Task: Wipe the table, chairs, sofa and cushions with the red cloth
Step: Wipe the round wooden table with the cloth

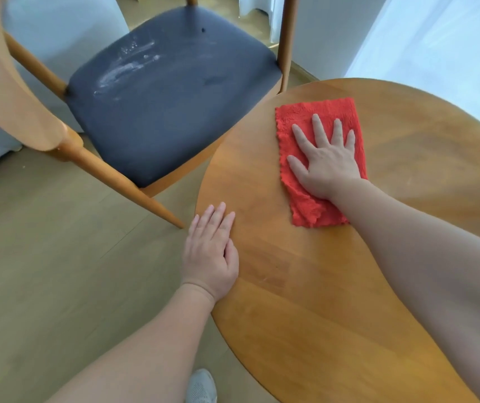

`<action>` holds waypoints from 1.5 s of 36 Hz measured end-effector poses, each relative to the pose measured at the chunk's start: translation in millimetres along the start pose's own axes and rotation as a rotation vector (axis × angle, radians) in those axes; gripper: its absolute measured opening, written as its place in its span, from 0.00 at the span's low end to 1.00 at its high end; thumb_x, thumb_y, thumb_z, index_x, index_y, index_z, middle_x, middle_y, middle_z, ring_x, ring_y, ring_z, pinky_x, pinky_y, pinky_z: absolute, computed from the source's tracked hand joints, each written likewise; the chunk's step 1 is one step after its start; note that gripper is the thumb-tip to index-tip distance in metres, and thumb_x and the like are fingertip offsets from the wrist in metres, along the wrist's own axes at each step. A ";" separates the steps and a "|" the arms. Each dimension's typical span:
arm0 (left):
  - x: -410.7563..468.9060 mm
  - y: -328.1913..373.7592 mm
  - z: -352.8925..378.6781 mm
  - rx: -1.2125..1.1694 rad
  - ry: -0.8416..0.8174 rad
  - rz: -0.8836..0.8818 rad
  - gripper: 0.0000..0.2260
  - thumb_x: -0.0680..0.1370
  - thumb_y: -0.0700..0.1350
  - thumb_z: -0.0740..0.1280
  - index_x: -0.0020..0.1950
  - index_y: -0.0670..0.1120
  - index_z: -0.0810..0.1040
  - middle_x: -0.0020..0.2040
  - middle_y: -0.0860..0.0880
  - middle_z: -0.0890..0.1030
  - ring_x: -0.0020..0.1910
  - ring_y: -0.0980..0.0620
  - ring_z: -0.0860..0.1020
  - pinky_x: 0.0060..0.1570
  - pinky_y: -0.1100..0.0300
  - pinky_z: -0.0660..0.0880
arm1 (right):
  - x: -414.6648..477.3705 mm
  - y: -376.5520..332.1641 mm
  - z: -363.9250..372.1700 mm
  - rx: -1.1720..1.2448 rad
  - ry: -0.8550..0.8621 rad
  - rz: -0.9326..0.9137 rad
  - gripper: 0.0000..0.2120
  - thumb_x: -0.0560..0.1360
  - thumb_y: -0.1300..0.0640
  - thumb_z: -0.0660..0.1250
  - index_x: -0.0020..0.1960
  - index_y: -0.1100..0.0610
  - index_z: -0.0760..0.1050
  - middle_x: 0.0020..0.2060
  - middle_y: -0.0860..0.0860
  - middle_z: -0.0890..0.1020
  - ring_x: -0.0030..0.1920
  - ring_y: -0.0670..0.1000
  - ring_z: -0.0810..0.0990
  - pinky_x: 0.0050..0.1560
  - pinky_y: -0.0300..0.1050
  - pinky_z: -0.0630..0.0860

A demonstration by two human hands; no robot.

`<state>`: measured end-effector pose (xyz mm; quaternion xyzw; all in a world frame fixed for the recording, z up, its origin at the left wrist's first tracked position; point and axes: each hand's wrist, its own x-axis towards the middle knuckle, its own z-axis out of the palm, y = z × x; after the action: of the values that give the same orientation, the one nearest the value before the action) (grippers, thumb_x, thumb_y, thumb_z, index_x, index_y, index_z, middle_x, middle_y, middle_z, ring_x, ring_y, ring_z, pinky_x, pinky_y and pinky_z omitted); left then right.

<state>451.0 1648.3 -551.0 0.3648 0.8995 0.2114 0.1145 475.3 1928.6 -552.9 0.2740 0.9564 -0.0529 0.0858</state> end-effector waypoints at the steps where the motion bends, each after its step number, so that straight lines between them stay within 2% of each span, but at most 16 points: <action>1: 0.3 -0.2 -0.2 -0.005 0.001 0.002 0.22 0.77 0.43 0.55 0.71 0.46 0.69 0.74 0.49 0.66 0.75 0.51 0.59 0.75 0.57 0.48 | 5.7 -1.4 -1.4 -0.005 -0.003 -0.005 0.33 0.74 0.32 0.39 0.77 0.39 0.43 0.78 0.52 0.44 0.76 0.67 0.42 0.73 0.68 0.41; 6: 0.8 1.2 -0.7 -0.023 -0.003 0.007 0.22 0.78 0.44 0.54 0.71 0.45 0.69 0.74 0.49 0.66 0.75 0.51 0.59 0.75 0.54 0.50 | 35.0 -11.3 -7.6 -0.018 -0.005 -0.041 0.32 0.74 0.32 0.40 0.77 0.39 0.45 0.79 0.51 0.45 0.76 0.66 0.43 0.73 0.68 0.41; 11: 0.0 0.9 -1.1 -0.013 -0.009 0.012 0.23 0.78 0.46 0.51 0.72 0.46 0.68 0.74 0.50 0.64 0.75 0.53 0.57 0.75 0.56 0.47 | 59.2 -26.0 -12.0 -0.008 0.002 -0.083 0.32 0.75 0.33 0.41 0.77 0.40 0.47 0.79 0.51 0.47 0.76 0.65 0.43 0.73 0.67 0.40; 17: 0.9 -1.3 0.2 -0.029 0.010 0.011 0.22 0.77 0.43 0.57 0.71 0.45 0.69 0.74 0.49 0.65 0.75 0.52 0.58 0.75 0.58 0.46 | 61.3 -34.6 -12.5 -0.025 -0.012 -0.159 0.32 0.75 0.34 0.41 0.78 0.42 0.47 0.79 0.51 0.48 0.77 0.63 0.43 0.74 0.66 0.41; 22: 0.4 -0.2 0.3 -0.031 0.027 0.008 0.21 0.77 0.42 0.58 0.70 0.45 0.70 0.73 0.48 0.67 0.74 0.51 0.60 0.75 0.57 0.48 | 42.1 -42.0 -9.7 -0.042 -0.006 -0.235 0.32 0.77 0.35 0.42 0.78 0.44 0.47 0.79 0.50 0.49 0.77 0.61 0.44 0.74 0.64 0.42; 32: 0.9 -0.9 -0.2 -0.020 0.032 0.009 0.22 0.77 0.42 0.57 0.71 0.45 0.70 0.73 0.49 0.66 0.75 0.51 0.59 0.75 0.55 0.49 | -19.9 -52.2 1.9 -0.002 -0.002 -0.276 0.31 0.79 0.40 0.44 0.78 0.50 0.51 0.78 0.52 0.51 0.78 0.59 0.47 0.75 0.61 0.44; 45: 0.7 -0.4 -0.4 -0.010 0.031 0.019 0.23 0.77 0.45 0.54 0.72 0.46 0.68 0.75 0.49 0.64 0.75 0.52 0.57 0.75 0.56 0.47 | -144.3 -27.8 17.3 0.003 -0.085 -0.209 0.29 0.79 0.41 0.43 0.78 0.49 0.53 0.78 0.50 0.52 0.78 0.56 0.47 0.76 0.58 0.46; 54: -3.1 -0.7 -0.7 -0.144 0.047 0.031 0.23 0.77 0.43 0.52 0.72 0.43 0.68 0.75 0.47 0.63 0.76 0.51 0.56 0.75 0.58 0.45 | -139.8 -36.8 16.6 -0.020 -0.067 -0.150 0.30 0.78 0.39 0.43 0.78 0.46 0.51 0.78 0.50 0.50 0.78 0.59 0.46 0.75 0.60 0.43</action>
<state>452.5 1645.5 -550.6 0.3645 0.8787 0.2856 0.1159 574.6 1823.0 -540.1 0.1988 0.9713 -0.0589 0.1162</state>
